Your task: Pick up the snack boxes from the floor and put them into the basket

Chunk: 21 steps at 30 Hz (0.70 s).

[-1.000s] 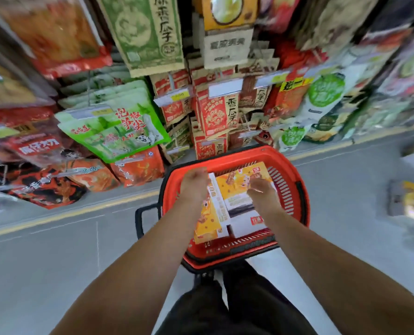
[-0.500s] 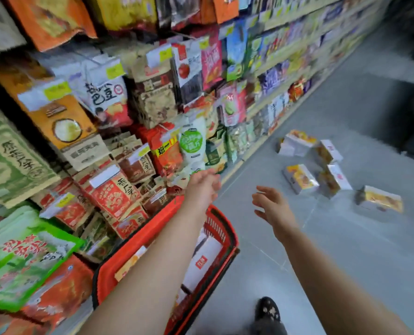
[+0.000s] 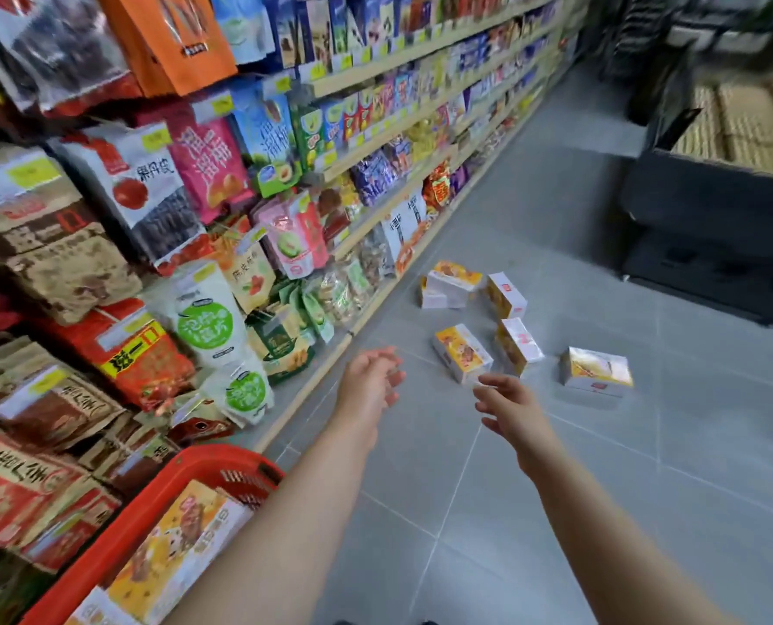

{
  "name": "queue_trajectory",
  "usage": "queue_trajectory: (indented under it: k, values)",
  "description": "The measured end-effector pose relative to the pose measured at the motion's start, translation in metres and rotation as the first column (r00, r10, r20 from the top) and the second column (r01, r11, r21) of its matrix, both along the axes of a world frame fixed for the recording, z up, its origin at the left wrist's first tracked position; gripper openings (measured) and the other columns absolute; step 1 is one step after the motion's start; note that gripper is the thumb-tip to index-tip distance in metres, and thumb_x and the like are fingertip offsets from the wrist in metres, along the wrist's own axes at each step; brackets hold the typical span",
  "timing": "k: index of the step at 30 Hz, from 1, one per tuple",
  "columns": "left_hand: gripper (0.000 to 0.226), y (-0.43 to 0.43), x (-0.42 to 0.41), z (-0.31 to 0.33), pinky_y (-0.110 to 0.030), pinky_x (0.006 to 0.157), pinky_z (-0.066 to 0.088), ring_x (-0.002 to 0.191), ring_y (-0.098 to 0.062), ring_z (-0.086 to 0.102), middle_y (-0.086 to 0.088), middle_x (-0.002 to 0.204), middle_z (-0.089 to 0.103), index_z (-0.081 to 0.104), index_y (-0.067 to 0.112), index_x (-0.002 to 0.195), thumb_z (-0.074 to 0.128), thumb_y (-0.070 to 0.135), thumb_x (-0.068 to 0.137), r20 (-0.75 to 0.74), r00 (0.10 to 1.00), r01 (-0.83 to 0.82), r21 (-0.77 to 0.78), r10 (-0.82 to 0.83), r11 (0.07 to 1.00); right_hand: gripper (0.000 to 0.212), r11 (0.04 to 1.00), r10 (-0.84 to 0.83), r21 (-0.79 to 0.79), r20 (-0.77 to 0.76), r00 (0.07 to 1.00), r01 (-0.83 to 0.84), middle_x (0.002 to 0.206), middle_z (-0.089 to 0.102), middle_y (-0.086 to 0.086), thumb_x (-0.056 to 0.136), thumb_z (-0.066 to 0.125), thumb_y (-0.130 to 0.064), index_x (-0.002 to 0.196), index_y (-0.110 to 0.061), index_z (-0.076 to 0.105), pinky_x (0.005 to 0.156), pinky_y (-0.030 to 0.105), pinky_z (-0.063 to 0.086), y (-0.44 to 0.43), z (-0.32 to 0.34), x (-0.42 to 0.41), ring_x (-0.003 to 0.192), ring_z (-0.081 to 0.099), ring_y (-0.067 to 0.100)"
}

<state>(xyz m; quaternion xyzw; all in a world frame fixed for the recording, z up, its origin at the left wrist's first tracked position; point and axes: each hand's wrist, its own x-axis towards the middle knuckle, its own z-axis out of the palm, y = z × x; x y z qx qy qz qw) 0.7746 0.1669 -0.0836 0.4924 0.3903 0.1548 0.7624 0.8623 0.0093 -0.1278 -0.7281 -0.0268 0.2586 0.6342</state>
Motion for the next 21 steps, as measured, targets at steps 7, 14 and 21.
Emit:
queue_trajectory:
  k: [7,14,21]
  values:
    - [0.024,-0.025,0.091,-0.024,-0.022,0.056,0.033,0.070,-0.007,0.056,0.007,0.080,0.058,0.051,0.022,0.080,0.044,0.004,0.093,-0.095,0.993,0.073,-0.020,-0.075,0.997,0.018,0.998,-0.056,-0.043,-0.076,0.996,0.053,0.091,0.058,0.002,0.091,0.059,-0.012,0.109,-0.016,0.056,0.071,0.027,0.044,-0.028,-0.026,0.075,0.081,0.055,0.015]
    - [0.021,-0.001,0.206,-0.055,-0.023,0.059,0.035,0.071,-0.006,0.056,0.007,0.081,0.058,0.052,0.023,0.083,0.045,0.006,0.094,-0.169,0.979,0.105,-0.049,-0.112,0.993,0.017,0.989,-0.081,-0.136,-0.121,0.989,0.065,0.096,0.060,0.003,0.091,0.058,-0.014,0.108,-0.018,0.056,0.072,0.027,0.045,-0.018,-0.048,0.178,0.084,0.057,0.016]
    - [0.017,0.007,0.340,-0.057,-0.022,0.058,0.032,0.066,-0.007,0.054,0.005,0.077,0.057,0.052,0.021,0.087,0.047,0.007,0.094,-0.192,0.957,0.202,-0.093,-0.217,0.975,0.024,0.981,-0.091,-0.183,-0.170,0.981,0.059,0.094,0.057,0.005,0.091,0.057,-0.012,0.115,-0.013,0.053,0.072,0.029,0.044,0.005,-0.054,0.290,0.081,0.055,0.016]
